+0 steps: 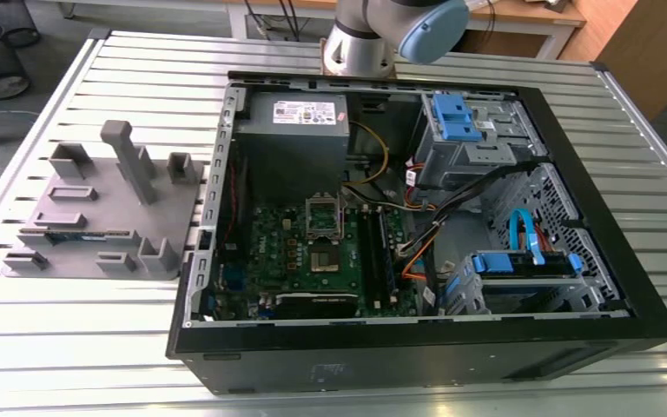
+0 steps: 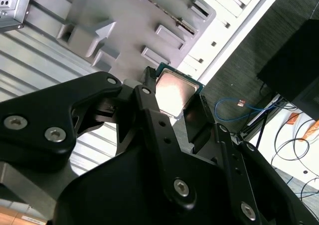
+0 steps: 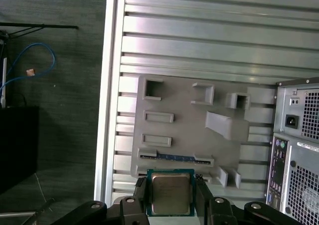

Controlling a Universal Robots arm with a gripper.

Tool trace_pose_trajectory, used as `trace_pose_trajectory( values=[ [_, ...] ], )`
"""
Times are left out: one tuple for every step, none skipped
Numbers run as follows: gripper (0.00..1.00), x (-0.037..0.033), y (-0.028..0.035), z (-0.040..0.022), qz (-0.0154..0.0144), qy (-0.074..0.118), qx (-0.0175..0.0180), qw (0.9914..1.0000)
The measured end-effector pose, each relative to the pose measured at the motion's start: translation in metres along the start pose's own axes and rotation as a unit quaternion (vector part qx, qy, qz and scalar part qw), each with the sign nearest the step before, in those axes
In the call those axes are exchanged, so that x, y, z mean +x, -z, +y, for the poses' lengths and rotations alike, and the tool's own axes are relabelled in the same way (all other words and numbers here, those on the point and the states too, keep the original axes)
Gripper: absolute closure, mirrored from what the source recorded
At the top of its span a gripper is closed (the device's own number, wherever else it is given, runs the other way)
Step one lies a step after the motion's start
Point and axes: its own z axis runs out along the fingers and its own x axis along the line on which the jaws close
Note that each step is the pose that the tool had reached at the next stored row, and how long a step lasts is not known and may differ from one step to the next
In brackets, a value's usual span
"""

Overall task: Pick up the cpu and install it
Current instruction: 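Pick up the cpu and move it towards the insertion slot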

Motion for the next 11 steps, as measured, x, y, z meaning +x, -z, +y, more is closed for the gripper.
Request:
trace_pose_trajectory(
  values=[
    [0.53, -0.0005, 0.0, 0.0, 0.0, 0.0, 0.0, 1.0],
    [0.53, -0.0011, 0.0, -0.0001, 0.0, 0.0, 0.0, 1.0],
    [0.53, -0.0016, 0.0, -0.0001, 0.0, 0.0, 0.0, 1.0],
    [0.53, -0.0022, 0.0, -0.0001, 0.0, 0.0, 0.0, 1.0],
    [0.53, -0.0028, -0.0001, -0.0002, 0.0, 0.0, 0.0, 1.0],
    [0.53, -0.0034, -0.0001, -0.0002, 0.0, 0.0, 0.0, 1.0],
    [0.53, -0.004, -0.0001, -0.0002, 0.0, 0.0, 0.0, 1.0],
    [0.53, -0.0046, 0.0, -0.0003, 0.0, 0.0, 0.0, 1.0],
    [0.53, -0.0052, -0.0001, -0.0003, 0.0, 0.0, 0.0, 1.0],
    [0.53, -0.0058, -0.0001, -0.0003, 0.0, 0.0, 0.0, 1.0],
    [0.53, -0.0064, -0.0001, -0.0004, 0.0, 0.0, 0.0, 1.0]
  ],
)
